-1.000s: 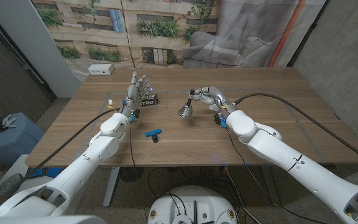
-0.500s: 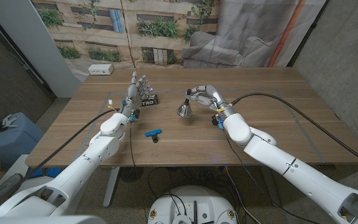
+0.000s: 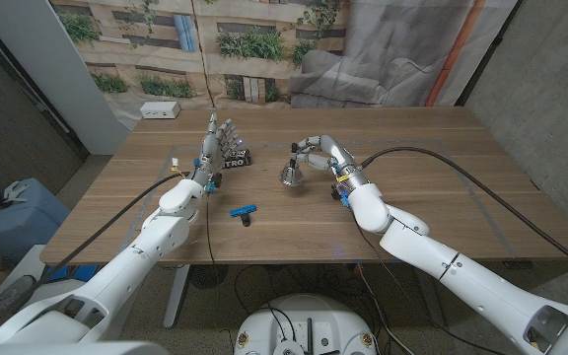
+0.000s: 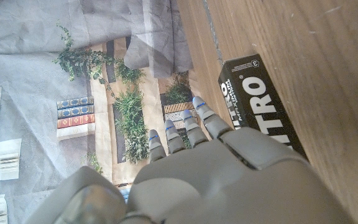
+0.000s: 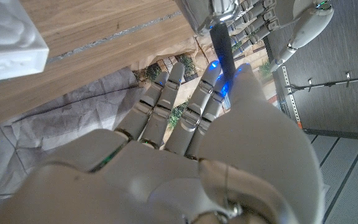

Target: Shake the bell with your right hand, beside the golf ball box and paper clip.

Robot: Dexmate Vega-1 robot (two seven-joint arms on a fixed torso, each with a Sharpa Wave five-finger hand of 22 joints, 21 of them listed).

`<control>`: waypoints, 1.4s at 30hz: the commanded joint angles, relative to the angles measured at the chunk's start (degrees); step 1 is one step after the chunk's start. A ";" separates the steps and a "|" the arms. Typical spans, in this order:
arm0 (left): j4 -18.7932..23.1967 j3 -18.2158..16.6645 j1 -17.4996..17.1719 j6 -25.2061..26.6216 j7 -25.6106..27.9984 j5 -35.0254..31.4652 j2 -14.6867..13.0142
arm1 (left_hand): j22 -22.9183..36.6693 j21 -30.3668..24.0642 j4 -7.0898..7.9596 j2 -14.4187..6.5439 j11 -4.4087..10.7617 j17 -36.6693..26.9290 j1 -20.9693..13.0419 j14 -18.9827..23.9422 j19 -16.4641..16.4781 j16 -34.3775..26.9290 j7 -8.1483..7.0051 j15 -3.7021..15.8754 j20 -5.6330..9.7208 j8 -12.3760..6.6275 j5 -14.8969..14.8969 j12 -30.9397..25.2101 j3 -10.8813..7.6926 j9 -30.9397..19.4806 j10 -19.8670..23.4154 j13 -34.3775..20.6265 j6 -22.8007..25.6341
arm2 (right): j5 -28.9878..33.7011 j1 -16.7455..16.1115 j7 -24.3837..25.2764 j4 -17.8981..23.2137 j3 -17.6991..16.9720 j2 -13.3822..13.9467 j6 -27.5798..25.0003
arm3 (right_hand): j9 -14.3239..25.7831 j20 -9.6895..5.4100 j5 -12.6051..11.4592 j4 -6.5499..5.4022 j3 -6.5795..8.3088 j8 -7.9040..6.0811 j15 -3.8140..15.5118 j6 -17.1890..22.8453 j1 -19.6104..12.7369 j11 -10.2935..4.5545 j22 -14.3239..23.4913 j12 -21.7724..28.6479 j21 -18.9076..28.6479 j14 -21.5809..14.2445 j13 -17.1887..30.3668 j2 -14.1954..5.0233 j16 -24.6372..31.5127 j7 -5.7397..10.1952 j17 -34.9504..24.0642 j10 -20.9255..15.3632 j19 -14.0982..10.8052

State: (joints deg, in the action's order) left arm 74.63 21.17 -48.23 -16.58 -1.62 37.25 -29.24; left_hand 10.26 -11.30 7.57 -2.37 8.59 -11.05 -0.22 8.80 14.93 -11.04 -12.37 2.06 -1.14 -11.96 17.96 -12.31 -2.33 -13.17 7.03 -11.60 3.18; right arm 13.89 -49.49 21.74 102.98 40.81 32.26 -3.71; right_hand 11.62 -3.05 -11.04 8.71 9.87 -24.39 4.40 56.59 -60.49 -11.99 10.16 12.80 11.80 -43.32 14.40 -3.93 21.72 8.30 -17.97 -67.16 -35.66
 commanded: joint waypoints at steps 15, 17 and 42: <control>-0.03 0.01 0.02 -0.02 0.01 -0.02 0.01 | 0.33 -0.40 0.39 -0.68 0.34 -0.27 0.07 0.50 0.43 -0.31 -0.35 5.60 -0.06 -0.32 0.39 -0.33 0.00 -0.26 0.19 -0.31 -0.01 | 8.10 3.20 1.11 -7.65 3.00 -3.83 0.69 | 0.13 -6.34 0.07 -0.27 -0.15 -0.24 8.41 0.26 0.25 -0.10 -0.02 0.02 0.15 -0.11 0.23 -0.50 0.24 0.47 -0.09 -0.55 -0.53; -0.03 0.01 0.01 -0.02 0.01 -0.02 0.01 | 0.33 -0.40 0.39 -0.68 0.28 -0.27 0.07 0.53 0.43 -0.33 -0.35 5.64 -0.07 -0.32 0.39 -0.34 0.00 -0.26 0.20 -0.31 -0.01 | 8.33 3.44 1.18 -8.17 3.16 -4.12 0.40 | 0.13 -6.35 0.07 -0.26 -0.15 -0.22 8.44 0.23 0.23 -0.10 -0.02 0.02 0.14 -0.17 0.24 -0.52 0.28 0.43 -0.11 -0.57 -0.52; 0.00 0.00 0.00 0.00 0.01 0.00 -0.01 | 0.33 -0.41 0.39 -0.68 0.42 -0.27 0.07 0.51 0.47 -0.32 -0.35 5.61 -0.07 -0.32 0.39 -0.35 0.00 -0.26 0.22 -0.30 -0.01 | 8.58 5.84 1.65 -13.09 5.40 -6.90 -1.81 | 0.14 -6.28 0.10 -0.37 -0.18 -0.10 8.43 -0.05 0.42 -0.04 -0.01 -0.12 0.16 -0.29 0.27 -0.80 0.13 0.48 -0.01 -0.24 -0.60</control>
State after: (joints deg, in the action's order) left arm 74.61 21.17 -48.22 -16.58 -1.61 37.23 -29.25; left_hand 10.26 -11.30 7.57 -2.37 8.59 -11.05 -0.22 8.80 14.93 -11.04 -12.38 2.06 -1.14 -11.96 17.96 -12.31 -2.33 -13.17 7.03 -11.60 3.18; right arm 22.18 -44.40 22.74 91.80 45.34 26.35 -4.25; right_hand 11.61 -3.27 -11.04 8.39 9.54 -24.18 4.40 56.69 -60.10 -12.18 10.16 12.80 11.80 -43.32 14.51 -4.31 21.72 8.39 -17.81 -67.36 -35.87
